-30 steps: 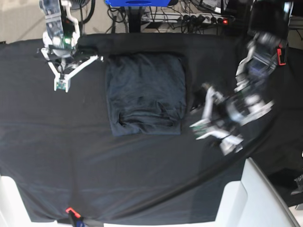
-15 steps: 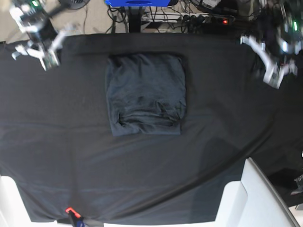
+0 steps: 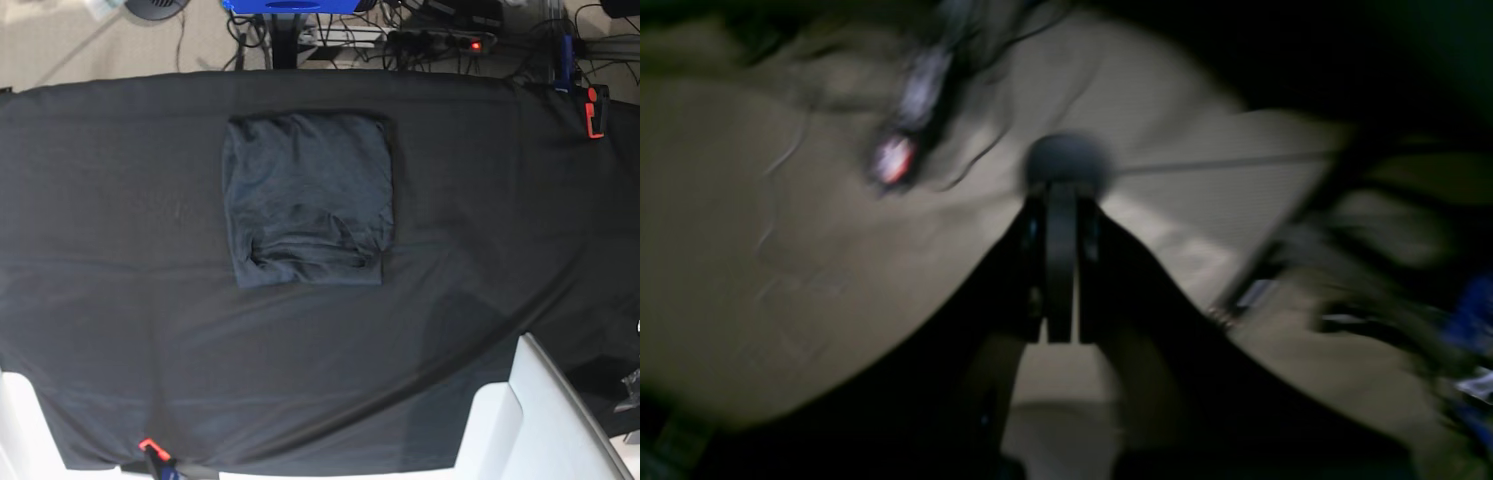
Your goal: Fold the T-shirt properly
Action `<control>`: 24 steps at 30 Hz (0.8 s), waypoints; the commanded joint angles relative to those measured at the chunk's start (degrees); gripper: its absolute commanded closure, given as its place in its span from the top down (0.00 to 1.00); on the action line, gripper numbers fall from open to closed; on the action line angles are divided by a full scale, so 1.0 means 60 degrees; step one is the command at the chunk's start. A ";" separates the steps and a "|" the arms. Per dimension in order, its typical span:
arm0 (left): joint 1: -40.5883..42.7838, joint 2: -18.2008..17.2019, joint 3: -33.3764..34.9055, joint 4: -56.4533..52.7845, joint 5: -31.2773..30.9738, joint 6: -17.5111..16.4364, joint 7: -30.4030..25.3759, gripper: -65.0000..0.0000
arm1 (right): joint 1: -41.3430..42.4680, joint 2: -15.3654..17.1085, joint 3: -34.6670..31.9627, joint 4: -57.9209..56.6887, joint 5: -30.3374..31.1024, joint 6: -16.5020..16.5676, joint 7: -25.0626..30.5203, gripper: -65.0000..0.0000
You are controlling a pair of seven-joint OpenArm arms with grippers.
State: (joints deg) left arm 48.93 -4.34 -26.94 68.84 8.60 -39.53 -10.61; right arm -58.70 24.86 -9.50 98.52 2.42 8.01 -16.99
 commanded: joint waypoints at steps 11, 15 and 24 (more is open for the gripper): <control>-0.3708 -0.0266 0.5420 -0.9356 0.1387 0.3064 -0.2224 0.00 | 0.5409 -0.2539 -0.3479 -1.3600 -0.0014 -0.0097 0.2810 0.01; -0.5334 -0.0090 0.6270 -1.1473 0.0713 0.4075 -0.2209 0.00 | 0.6259 -0.3067 -0.3172 -1.5841 0.0000 -0.0112 0.6239 0.02; -0.5334 -0.0691 0.6021 -1.0513 0.0083 0.5321 -0.2239 0.00 | 0.6669 -0.3125 -0.0227 -1.4830 0.0000 -0.0112 0.6210 0.02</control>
State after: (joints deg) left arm 16.69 -7.81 9.08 5.74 9.47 -7.55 -23.38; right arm -17.32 5.34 -10.83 9.89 2.55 7.57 20.78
